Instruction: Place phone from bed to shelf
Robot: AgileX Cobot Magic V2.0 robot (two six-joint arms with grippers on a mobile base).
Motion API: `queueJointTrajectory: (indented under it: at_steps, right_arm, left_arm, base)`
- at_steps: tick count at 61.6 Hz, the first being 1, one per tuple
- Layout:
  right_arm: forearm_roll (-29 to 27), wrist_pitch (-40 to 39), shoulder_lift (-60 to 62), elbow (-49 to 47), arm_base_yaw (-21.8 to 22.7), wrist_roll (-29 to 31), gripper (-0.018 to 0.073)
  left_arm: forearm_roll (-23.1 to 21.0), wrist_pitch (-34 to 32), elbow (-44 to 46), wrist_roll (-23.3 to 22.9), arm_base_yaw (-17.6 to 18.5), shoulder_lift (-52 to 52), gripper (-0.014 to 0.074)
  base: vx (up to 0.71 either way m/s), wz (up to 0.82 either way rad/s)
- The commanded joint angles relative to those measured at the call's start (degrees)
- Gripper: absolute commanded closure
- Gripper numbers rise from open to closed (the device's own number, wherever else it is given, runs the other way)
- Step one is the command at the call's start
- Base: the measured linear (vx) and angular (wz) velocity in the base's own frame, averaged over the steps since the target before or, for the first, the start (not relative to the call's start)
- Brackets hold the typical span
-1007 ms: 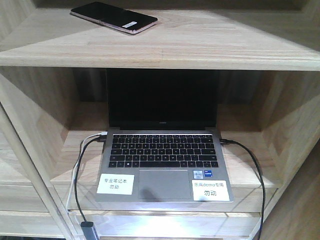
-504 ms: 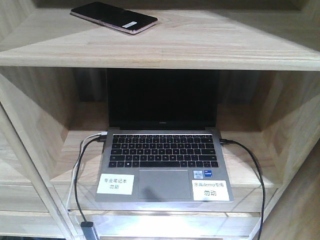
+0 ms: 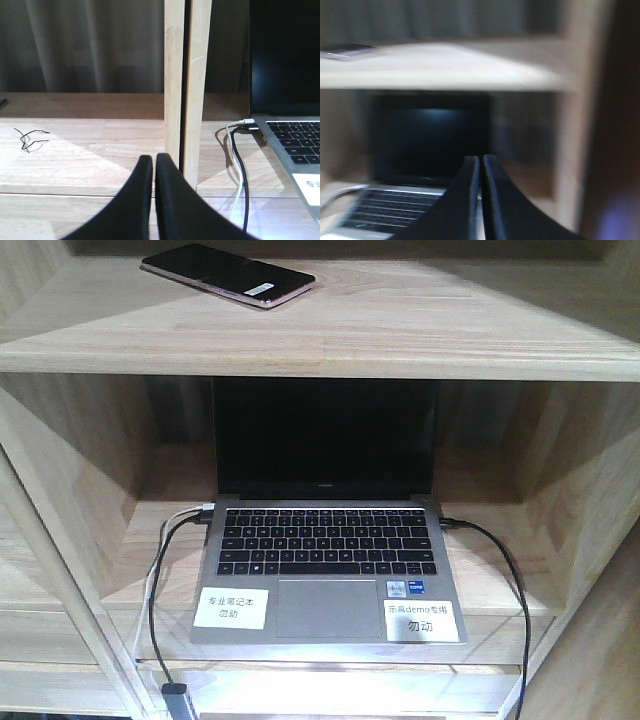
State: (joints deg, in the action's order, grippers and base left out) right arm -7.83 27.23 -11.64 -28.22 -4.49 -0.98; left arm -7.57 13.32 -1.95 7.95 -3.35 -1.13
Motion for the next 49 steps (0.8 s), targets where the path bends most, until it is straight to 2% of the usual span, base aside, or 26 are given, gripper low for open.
queueJointTrajectory:
  at_steps: [1,9,29,35,39,49]
  right_arm:
    - [5.61,-8.44,1.8,3.71,0.4,-6.38,0.0564]
    - [9.5,-14.55,4.46,10.97,0.4,-10.7,0.0564]
    - [9.44,-27.23,8.48,26.57,0.4,-11.88,0.0564]
    - [9.19,-28.74,10.4,30.26,0.4,-12.06,0.0564]
    - [9.01,-25.74,11.6,30.24,0.4,-11.92,0.0564]
    - [9.01,-24.52,12.63,30.24,0.4,-11.79,0.0564]
  left_arm:
    - [-0.36,-4.21,-0.14,-0.22,0.22,-0.31,0.0596]
    - [-0.36,-4.21,-0.14,-0.22,0.22,-0.31,0.0596]
    - [-0.36,-4.21,-0.14,-0.22,0.22,-0.31,0.0596]
    - [-0.36,-4.21,-0.14,-0.22,0.22,-0.31,0.0596]
    - [-0.36,-4.21,-0.14,-0.22,0.22,-0.31,0.0596]
    - [-0.36,-4.21,-0.14,-0.22,0.22,-0.31,0.0596]
  base:
    - [0.0,0.0]
    - [0.0,0.0]
    - [0.0,0.0]
    - [0.0,0.0]
    - [0.0,0.0]
    - [0.0,0.0]
